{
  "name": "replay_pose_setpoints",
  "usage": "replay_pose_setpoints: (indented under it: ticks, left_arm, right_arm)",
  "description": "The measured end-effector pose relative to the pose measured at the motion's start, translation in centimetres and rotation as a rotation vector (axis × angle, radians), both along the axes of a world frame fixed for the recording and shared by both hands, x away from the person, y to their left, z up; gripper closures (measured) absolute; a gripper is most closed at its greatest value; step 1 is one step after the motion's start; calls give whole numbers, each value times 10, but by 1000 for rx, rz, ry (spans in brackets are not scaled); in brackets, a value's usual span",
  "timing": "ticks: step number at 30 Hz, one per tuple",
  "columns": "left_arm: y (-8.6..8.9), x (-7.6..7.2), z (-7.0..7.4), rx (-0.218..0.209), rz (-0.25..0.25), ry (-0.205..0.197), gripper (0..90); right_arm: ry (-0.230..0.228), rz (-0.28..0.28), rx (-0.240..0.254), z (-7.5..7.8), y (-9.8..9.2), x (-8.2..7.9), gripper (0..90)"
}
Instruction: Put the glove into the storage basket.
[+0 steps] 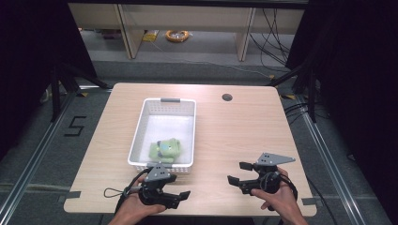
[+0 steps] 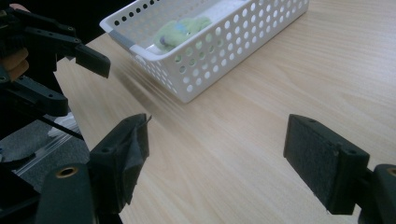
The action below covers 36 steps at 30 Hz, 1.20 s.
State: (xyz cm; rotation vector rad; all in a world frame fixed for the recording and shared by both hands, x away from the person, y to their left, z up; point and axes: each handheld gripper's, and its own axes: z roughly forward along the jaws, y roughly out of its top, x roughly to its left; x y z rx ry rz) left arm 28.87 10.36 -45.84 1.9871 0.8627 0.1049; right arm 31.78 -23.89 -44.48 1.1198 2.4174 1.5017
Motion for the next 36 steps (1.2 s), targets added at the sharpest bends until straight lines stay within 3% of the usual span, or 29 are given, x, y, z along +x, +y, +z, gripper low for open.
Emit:
replay_pose_setpoints:
  ticks: [2,4,7,9,11,12,14,15,16,18,21,22,23,24,25,26,28,29,30,31,34,35,36]
  left_arm:
    - [-1,-2,-2,-10,7,5,233]
    - [-1,-4,-4,-9,5,0,221]
    - [0,-7,-8,25,-3,-9,205]
    - [-1,-10,-12,2,-8,-9,192]
    - [1,-12,-16,29,-21,-16,180]
    - [1,-13,-18,30,-27,-12,174]
    - [2,-15,-22,35,-30,-29,174]
    - [4,-15,-22,58,-37,-32,174]
    - [4,-17,-25,46,-28,-32,174]
    - [7,-18,-26,64,-40,-28,174]
    - [8,-22,-31,72,-21,-39,174]
    - [9,-22,-33,99,-31,-54,175]
    - [8,-24,-34,80,-19,-23,176]
    - [9,-25,-35,91,-32,-35,176]
    - [8,-26,-37,78,-19,-32,176]
    - [8,-27,-38,96,-17,-19,177]
    - [8,-30,-39,123,-37,-25,177]
    - [7,-30,-41,117,-32,-47,178]
    - [7,-31,-41,133,-27,-33,177]
    - [8,-31,-41,140,-52,-48,178]
    - [7,-32,-42,136,-45,-38,179]
    - [8,-32,-42,133,-44,-39,179]
    - [8,-32,-42,130,-43,-40,179]
  right_arm:
    - [-29,4,-15,-3,-3,-2,230]
    - [7,-7,8,-6,-2,-7,229]
    - [-12,-3,-2,-11,-5,-9,227]
    - [-16,-6,-6,-14,-7,-11,225]
    - [-4,-9,9,-16,-8,-15,223]
    - [-20,-2,-2,-18,-10,-15,222]
    - [-6,-9,10,-21,-11,-19,221]
    - [21,-22,14,-23,-10,-22,221]
    - [-11,-11,-16,-24,-13,-21,220]
    - [19,-25,9,-28,-13,-27,218]
    - [14,-26,-15,-32,-16,-30,216]
    - [-13,4,-30,-34,-18,-29,214]
    - [10,-8,-44,-35,-19,-32,210]
    - [26,-26,-50,-36,-18,-36,208]
    - [8,-23,-57,-39,-18,-35,208]
    - [23,-36,-65,-40,-18,-37,208]
    - [9,-20,-80,-42,-20,-39,206]
    - [32,-27,-85,-42,-20,-42,206]
    - [32,-30,-80,-43,-20,-42,205]
    - [23,-23,-83,-44,-20,-42,204]
    - [27,-26,-100,-46,-21,-45,200]
    - [-1,-6,-99,-48,-22,-43,200]
    - [19,-21,-111,-47,-22,-46,199]
